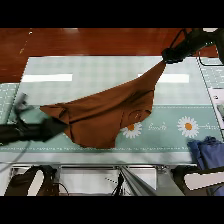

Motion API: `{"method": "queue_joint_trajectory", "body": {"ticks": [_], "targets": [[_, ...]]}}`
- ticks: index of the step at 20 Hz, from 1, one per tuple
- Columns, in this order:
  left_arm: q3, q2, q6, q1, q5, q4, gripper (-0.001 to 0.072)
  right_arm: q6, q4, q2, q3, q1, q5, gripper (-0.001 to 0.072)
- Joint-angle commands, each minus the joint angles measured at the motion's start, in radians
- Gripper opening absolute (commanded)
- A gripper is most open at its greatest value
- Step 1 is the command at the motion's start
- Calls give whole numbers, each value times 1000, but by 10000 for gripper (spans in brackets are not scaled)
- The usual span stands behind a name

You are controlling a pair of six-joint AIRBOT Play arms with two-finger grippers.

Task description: Fold the shirts.

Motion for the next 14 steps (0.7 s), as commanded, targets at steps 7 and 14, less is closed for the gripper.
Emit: {"method": "queue_joint_trajectory", "body": {"ticks": [7, 14], "targets": [[-287, -7, -305, -558, 556, -111, 607, 0, 1, -1, 0, 0, 2, 27], [-286, -203, -283, -715, 737, -189, 607, 0, 2, -1, 0, 0, -5, 27]]}}
